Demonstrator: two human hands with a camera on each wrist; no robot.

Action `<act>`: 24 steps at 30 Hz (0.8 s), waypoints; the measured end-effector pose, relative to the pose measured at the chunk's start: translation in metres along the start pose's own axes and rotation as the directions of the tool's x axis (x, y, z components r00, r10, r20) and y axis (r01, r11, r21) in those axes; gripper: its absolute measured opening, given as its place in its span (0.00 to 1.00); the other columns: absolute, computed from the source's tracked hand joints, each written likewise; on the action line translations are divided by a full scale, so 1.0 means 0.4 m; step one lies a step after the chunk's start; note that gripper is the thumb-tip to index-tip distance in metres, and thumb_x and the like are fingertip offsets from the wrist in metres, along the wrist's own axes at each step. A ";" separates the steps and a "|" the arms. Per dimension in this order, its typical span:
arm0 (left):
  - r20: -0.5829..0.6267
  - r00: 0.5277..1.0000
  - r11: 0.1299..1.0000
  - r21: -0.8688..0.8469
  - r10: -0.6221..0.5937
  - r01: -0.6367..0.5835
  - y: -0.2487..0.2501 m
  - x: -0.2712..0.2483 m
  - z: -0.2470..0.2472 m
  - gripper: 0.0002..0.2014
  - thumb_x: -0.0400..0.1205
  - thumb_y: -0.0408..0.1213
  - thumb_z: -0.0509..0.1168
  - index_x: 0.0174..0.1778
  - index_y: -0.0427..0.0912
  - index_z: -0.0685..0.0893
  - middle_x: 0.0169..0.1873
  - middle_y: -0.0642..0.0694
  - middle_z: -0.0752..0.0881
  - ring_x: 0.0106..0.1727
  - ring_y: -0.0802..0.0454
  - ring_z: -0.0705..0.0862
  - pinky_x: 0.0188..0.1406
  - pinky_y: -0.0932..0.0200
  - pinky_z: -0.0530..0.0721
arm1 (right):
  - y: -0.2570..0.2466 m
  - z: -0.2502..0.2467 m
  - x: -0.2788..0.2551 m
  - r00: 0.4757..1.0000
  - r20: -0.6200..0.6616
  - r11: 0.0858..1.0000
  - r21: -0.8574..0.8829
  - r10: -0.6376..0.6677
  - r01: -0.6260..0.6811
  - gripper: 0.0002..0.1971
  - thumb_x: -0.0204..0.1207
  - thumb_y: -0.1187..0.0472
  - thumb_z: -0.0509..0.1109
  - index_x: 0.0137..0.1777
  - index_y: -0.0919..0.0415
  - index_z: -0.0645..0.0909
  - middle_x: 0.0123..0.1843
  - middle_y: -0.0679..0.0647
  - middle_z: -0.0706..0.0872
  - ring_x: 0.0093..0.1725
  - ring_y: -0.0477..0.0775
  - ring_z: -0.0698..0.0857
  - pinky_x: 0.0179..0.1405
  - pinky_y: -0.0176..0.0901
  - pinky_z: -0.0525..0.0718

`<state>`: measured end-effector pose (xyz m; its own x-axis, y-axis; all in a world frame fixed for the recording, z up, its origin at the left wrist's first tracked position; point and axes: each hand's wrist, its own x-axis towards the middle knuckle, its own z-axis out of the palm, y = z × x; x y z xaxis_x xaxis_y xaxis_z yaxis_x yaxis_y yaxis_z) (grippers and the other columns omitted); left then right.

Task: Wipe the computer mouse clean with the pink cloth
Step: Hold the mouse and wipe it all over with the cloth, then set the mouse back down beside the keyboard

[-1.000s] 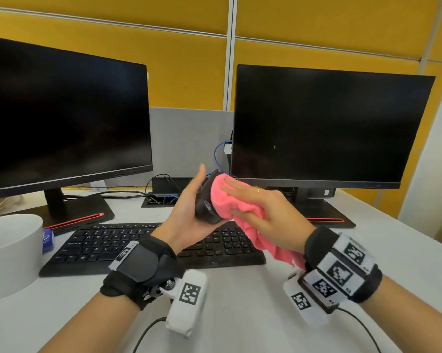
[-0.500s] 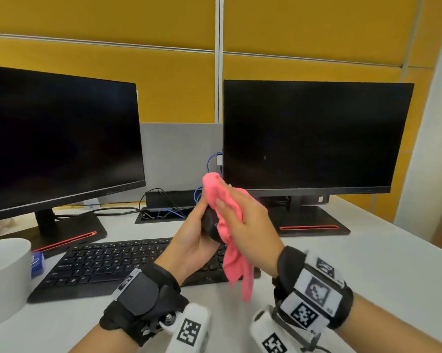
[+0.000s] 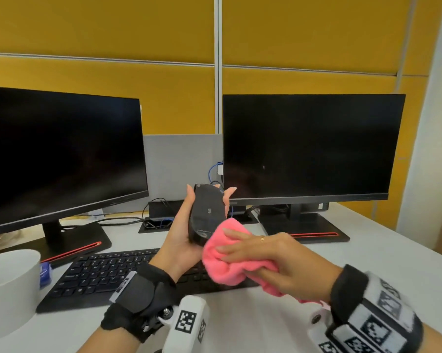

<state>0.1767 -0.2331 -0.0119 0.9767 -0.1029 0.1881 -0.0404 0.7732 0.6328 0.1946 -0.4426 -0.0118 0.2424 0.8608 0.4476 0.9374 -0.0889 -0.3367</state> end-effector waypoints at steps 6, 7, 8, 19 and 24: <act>-0.149 0.988 0.989 0.137 -0.035 0.055 -0.007 0.008 0.049 0.30 0.80 0.54 0.65 0.73 0.38 0.77 0.66 0.35 0.85 0.64 0.45 0.87 0.67 0.51 0.83 | 0.064 -0.085 -0.078 0.970 -0.149 0.974 -0.095 0.193 -0.208 0.19 0.83 0.59 0.66 0.71 0.41 0.79 0.68 0.33 0.82 0.68 0.24 0.76 0.66 0.23 0.75; -0.191 0.980 0.973 0.205 -0.064 0.103 -0.013 0.017 0.054 0.29 0.81 0.54 0.65 0.72 0.37 0.78 0.64 0.34 0.86 0.64 0.43 0.87 0.67 0.49 0.83 | 0.070 -0.091 -0.088 0.959 -0.184 0.968 -0.088 0.215 -0.234 0.19 0.83 0.59 0.66 0.70 0.39 0.78 0.66 0.31 0.82 0.66 0.23 0.76 0.63 0.22 0.76; -0.228 0.969 0.952 0.267 -0.092 0.153 -0.023 0.025 0.061 0.27 0.82 0.53 0.64 0.70 0.36 0.79 0.62 0.33 0.87 0.63 0.42 0.87 0.66 0.48 0.82 | 0.071 -0.094 -0.097 0.949 -0.219 0.966 -0.072 0.229 -0.250 0.19 0.83 0.60 0.66 0.69 0.36 0.78 0.64 0.29 0.82 0.64 0.22 0.78 0.59 0.20 0.77; -0.417 0.899 0.678 0.623 -0.134 0.390 -0.140 0.112 0.185 0.20 0.89 0.54 0.53 0.48 0.40 0.78 0.36 0.42 0.83 0.40 0.47 0.82 0.58 0.39 0.82 | 0.082 -0.134 -0.184 0.764 -0.542 0.924 0.067 0.350 -0.376 0.14 0.84 0.56 0.65 0.63 0.35 0.78 0.50 0.28 0.84 0.53 0.22 0.80 0.46 0.16 0.76; -0.476 0.874 0.124 0.865 -0.102 0.486 -0.222 0.143 0.195 0.15 0.90 0.45 0.51 0.46 0.40 0.76 0.35 0.42 0.81 0.40 0.44 0.82 0.51 0.51 0.79 | 0.107 -0.156 -0.241 0.703 -0.582 0.906 0.170 0.409 -0.387 0.11 0.83 0.57 0.65 0.61 0.42 0.82 0.44 0.33 0.87 0.52 0.31 0.83 0.43 0.23 0.78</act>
<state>0.2197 -0.3565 0.0012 0.9577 0.1288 -0.2574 0.2870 -0.4955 0.8198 0.2269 -0.5604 -0.0176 0.6996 0.2765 0.6589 0.7131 -0.3287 -0.6192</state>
